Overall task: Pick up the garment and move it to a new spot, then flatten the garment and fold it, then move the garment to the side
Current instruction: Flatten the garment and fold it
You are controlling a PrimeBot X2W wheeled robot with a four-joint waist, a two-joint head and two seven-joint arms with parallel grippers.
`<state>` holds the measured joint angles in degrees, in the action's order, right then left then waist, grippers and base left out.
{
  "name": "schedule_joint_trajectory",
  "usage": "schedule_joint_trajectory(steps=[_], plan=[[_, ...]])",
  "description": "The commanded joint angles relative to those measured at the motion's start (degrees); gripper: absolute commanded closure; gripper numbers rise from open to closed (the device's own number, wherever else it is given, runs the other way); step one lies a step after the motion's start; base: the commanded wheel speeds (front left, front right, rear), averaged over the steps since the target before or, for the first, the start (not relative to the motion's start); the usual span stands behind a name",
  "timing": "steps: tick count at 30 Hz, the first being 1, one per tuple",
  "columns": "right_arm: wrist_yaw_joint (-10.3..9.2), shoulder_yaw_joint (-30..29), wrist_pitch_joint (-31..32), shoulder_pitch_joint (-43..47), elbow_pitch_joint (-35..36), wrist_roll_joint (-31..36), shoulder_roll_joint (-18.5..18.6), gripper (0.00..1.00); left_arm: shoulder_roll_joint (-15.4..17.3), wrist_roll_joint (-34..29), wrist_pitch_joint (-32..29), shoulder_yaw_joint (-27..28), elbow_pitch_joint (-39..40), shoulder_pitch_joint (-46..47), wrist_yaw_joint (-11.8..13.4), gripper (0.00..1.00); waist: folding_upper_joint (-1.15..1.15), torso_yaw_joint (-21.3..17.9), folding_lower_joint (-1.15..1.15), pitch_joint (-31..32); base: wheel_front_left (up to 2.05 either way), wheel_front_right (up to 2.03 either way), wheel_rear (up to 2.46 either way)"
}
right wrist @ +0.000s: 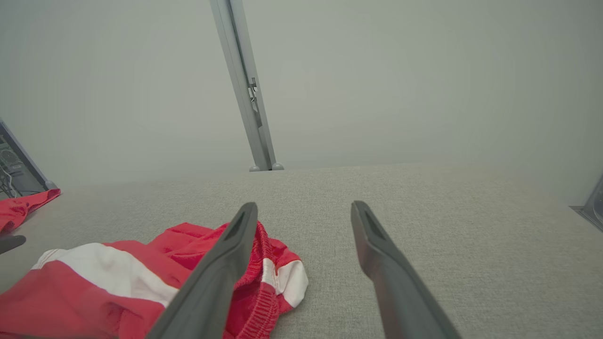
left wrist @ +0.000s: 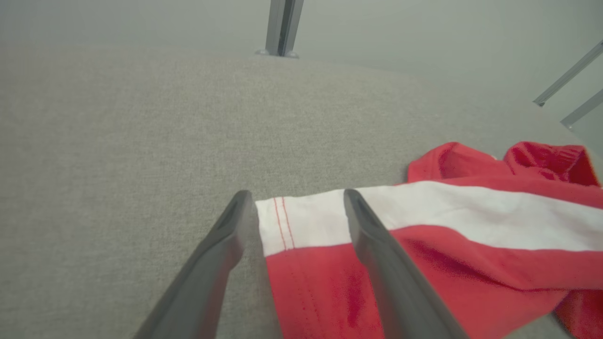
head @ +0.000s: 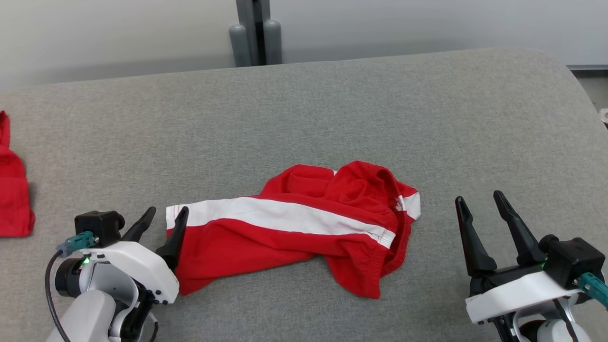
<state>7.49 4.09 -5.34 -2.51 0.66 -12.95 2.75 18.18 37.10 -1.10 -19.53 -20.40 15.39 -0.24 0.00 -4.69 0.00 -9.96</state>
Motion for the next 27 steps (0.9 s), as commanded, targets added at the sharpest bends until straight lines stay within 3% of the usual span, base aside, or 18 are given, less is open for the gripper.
schedule_joint_trajectory(steps=[1, 8, 9, 10, 12, 20, 27], plan=[[0.02, 0.2, -0.9, -0.9, -0.6, -0.4, 0.3, 0.0, 0.3, 0.9, -0.5, 0.3, -2.1, 1.8, -1.0, 0.0, 0.0, -1.7, 0.0, -1.4, 0.0, 0.0, 0.0], [0.02, 1.5, -1.6, -1.6, -2.7, -1.7, 0.3, 0.0, 0.1, 3.9, -2.4, 1.4, -11.3, 5.0, -2.9, 0.0, 0.0, -3.2, 0.0, -2.6, 0.0, 0.0, 0.0], [0.02, 1.8, -1.4, -1.6, -2.8, -1.9, 0.3, 0.0, 0.1, 4.0, -2.5, 1.3, -12.0, 5.3, -3.2, 0.11, 0.0, -3.2, 0.0, -2.7, 0.0, 0.0, 0.0], [0.02, 2.4, -1.4, -1.7, -2.9, -2.2, 0.3, 0.0, 0.0, 4.4, -2.3, 1.4, -12.4, 5.6, -3.5, 0.29, 0.0, -3.3, 0.0, -2.7, 0.0, 0.0, 0.0], [0.02, 3.6, -0.5, -1.7, -3.4, -2.6, 0.3, 0.0, 0.2, 4.3, -2.0, 1.2, -13.1, 5.9, -3.9, 0.99, 0.0, -3.3, 0.0, -2.8, 0.0, 0.0, 0.0], [0.02, 10.9, 3.1, -2.3, -5.5, -8.3, 1.0, 0.0, 0.2, 3.7, -1.1, 0.0, -12.7, 7.7, -4.8, 1.0, 0.0, -1.8, 0.0, -3.0, 0.0, 0.0, 0.0], [0.02, 16.3, 2.7, -5.7, -12.0, -13.3, 2.3, 0.0, -0.4, 3.1, -1.2, -1.3, -11.3, 9.0, -5.2, 1.0, 0.0, 0.7, 0.0, -3.7, 0.0, 0.0, 0.0]])
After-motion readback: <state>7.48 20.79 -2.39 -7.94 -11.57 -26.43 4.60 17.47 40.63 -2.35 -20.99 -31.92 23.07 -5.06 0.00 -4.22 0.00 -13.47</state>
